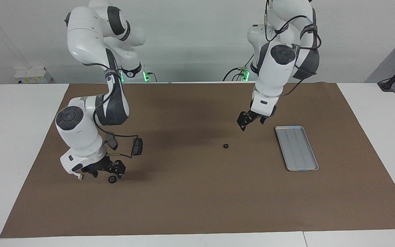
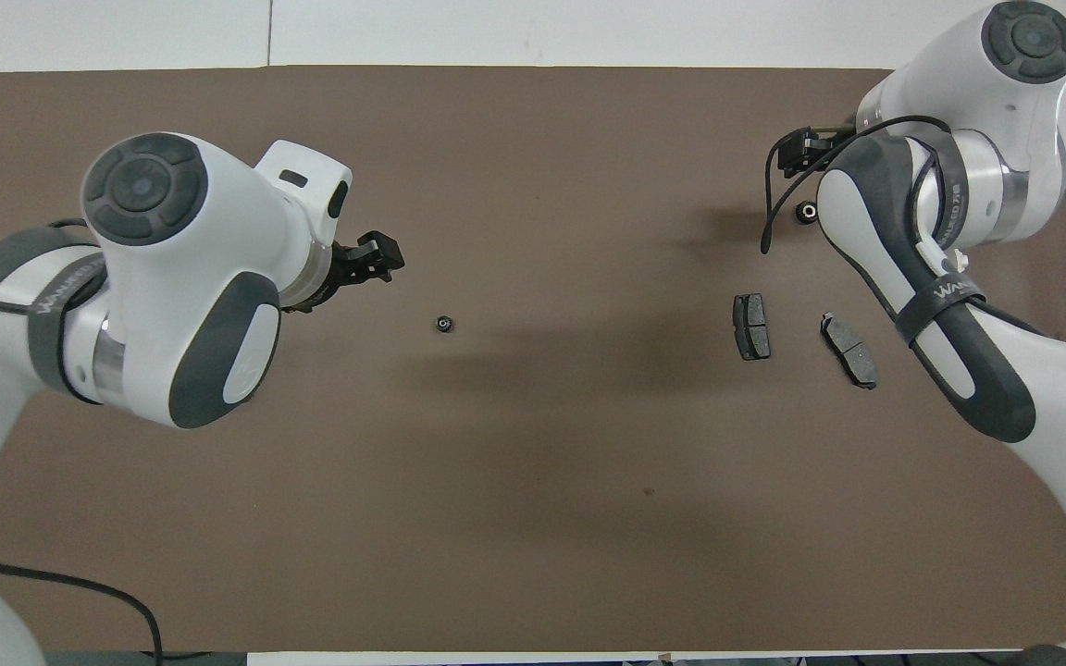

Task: Pick bearing gear from pile to tray
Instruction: 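Reach the left gripper to the gear while the right gripper withdraws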

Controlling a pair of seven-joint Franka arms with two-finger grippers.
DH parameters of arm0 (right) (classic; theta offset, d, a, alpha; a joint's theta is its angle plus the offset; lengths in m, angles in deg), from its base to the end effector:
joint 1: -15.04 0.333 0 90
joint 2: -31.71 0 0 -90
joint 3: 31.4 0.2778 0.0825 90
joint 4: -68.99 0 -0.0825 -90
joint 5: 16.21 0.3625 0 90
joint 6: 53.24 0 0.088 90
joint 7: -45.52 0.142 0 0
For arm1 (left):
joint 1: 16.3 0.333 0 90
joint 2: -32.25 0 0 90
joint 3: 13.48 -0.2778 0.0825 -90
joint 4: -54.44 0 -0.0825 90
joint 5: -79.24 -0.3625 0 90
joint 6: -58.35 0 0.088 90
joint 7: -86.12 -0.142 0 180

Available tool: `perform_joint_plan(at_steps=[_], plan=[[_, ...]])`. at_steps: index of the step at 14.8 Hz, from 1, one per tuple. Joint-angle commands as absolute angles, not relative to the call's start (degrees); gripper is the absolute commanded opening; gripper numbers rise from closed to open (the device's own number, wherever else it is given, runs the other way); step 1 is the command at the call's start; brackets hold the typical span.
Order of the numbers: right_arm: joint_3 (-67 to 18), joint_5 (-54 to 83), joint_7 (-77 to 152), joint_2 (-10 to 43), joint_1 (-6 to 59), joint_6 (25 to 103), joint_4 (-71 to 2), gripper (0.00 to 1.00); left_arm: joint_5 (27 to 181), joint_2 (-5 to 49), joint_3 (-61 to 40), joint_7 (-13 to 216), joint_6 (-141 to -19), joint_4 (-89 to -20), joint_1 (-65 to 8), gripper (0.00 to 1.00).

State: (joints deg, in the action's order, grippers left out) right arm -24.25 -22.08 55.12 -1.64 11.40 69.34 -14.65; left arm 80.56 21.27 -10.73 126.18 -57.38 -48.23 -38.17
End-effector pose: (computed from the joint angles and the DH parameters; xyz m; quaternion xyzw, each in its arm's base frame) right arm 0.6834 0.0229 0.2983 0.9978 -0.0396 0.0521 0.0049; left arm 0.5379 -0.2477 0.3816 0.9899 0.1396 0.0074 0.0225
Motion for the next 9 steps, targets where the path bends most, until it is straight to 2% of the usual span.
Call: perform_joint_plan(at_steps=[1,5,9], plan=[[-23.40,-23.24,54.40,1.22,9.42,74.90,-22.41,1.00,80.73,11.11,-12.07,130.92,-59.77,-43.40,-43.63,1.00],[-23.40,-23.15,54.84,0.33,8.80,75.87,-23.47,1.00,80.20,7.13,-12.16,135.32,-65.39,-42.94,-43.81,1.00],[-23.40,-23.15,55.37,0.25,8.80,78.51,-25.93,1.00,79.32,7.38,-12.24,136.57,-69.79,-48.46,-44.25,1.00]])
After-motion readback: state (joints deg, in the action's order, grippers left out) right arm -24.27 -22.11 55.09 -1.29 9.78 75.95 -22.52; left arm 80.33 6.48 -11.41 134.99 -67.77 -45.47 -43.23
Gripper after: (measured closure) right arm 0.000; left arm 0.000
